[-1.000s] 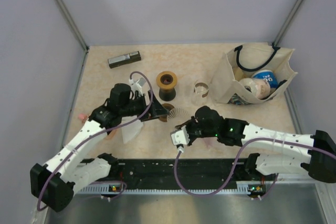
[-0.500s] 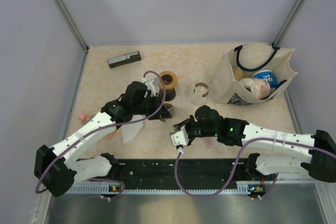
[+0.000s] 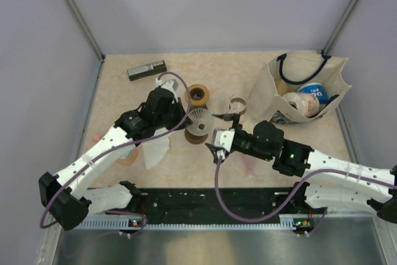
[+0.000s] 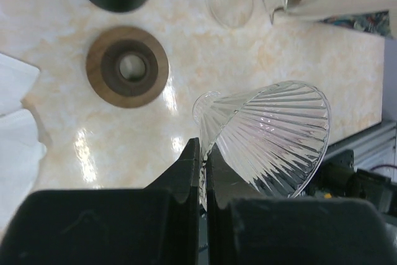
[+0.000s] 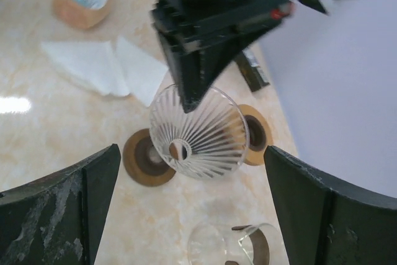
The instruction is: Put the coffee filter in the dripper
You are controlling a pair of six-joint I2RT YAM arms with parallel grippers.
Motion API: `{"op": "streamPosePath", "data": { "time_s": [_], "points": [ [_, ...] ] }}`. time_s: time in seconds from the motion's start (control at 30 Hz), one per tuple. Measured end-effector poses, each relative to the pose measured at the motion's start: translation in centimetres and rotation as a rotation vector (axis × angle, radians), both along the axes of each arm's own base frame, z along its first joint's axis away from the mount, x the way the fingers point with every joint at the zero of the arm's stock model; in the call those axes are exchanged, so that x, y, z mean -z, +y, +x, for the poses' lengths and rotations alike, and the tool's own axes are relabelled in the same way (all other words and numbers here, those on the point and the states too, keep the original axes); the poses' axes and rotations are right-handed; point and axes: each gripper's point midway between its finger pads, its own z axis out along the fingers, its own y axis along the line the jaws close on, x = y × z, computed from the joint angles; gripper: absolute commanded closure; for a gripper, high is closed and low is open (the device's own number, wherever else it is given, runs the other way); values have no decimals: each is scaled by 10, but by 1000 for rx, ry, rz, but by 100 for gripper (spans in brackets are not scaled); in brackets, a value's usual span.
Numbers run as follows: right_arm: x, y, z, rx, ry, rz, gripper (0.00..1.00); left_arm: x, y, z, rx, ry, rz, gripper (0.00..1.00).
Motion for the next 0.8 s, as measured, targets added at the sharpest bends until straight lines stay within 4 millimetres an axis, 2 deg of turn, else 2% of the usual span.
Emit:
{"op": "streamPosePath", "data": {
  "time_s": [0.1,0.17,0.27,0.43,0.53,0.8],
  "points": [
    [-33,-19,23,234,120,168,1,-19,9,17,-53,-53,16,100],
    [-51,-34,38,384,182,270,1,-35,14,35,-93,-85,16,100],
    [-64,-56,51,555,267,401,1,-50,22,62,-140,-106,9,100],
    [-63,-87,57,726,382,530,1,-52,31,99,-169,-89,7,100],
    [-58,-102,59,806,449,585,1,-50,24,122,-144,-80,15,100],
    [-42,-120,68,914,511,606,1,-37,14,138,-107,-46,32,100]
  ]
}}
